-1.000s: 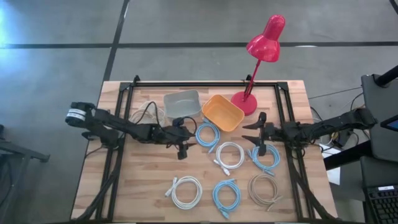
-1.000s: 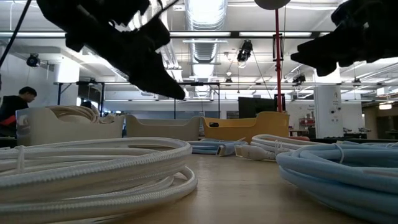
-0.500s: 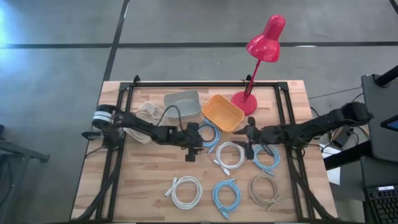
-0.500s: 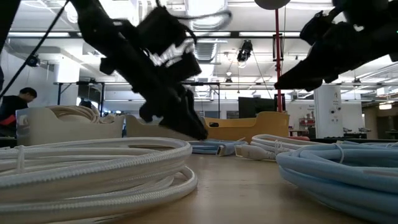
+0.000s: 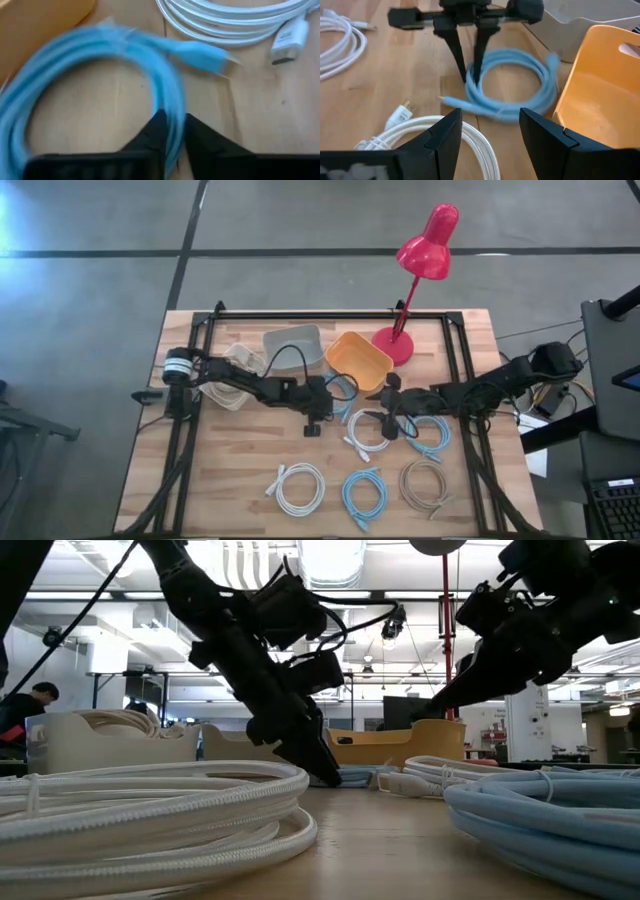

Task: Sort HDMI cables
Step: Put the top left light blue hdmi cable into the gray bin, then put the left light blue hdmi cable into the gray bin

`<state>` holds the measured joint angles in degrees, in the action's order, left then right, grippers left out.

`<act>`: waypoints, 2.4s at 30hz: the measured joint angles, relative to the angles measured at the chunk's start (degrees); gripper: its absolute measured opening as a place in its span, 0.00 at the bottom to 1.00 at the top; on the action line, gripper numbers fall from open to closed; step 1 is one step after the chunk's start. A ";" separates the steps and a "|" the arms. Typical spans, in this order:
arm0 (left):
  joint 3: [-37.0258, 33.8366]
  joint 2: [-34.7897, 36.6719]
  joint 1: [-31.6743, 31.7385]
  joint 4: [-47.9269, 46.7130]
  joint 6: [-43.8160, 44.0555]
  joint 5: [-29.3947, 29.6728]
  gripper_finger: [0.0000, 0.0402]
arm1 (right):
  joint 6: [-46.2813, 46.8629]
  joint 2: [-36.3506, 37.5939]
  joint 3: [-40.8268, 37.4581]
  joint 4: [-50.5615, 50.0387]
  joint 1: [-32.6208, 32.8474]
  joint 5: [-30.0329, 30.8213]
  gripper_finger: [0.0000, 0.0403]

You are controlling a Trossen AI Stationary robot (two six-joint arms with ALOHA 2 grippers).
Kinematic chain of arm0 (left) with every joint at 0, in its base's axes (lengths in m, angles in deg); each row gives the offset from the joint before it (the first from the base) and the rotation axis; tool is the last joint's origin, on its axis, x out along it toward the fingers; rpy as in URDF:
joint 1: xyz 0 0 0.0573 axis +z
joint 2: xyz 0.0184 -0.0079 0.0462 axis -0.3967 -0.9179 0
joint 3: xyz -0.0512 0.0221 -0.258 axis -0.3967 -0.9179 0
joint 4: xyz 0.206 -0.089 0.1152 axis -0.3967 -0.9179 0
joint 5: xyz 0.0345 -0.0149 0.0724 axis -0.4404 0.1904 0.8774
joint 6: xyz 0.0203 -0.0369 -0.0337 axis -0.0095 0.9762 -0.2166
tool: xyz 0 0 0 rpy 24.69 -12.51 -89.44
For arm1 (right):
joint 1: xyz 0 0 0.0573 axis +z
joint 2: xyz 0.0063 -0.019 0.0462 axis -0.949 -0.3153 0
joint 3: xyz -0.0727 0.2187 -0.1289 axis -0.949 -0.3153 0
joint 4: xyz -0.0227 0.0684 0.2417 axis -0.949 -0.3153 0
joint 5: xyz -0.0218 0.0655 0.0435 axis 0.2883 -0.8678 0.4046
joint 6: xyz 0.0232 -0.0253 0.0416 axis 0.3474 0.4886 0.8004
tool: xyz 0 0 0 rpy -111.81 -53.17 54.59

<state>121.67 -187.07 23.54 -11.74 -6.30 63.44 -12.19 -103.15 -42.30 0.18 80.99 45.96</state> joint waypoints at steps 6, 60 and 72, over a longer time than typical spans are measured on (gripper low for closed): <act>-0.51 5.08 0.00 -5.37 5.99 -0.42 0.04 | -0.80 -3.48 1.15 0.04 -0.01 0.06 0.48; -0.49 10.76 14.07 -9.12 12.09 35.89 0.31 | -1.66 -5.32 2.30 0.40 0.00 -0.52 0.48; -0.29 23.50 10.20 -13.53 6.74 32.00 0.35 | 0.12 -5.33 2.41 1.22 0.07 -8.33 0.48</act>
<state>121.38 -163.57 33.74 -25.26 0.44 95.45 -12.07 -108.48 -39.89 1.40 81.05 37.63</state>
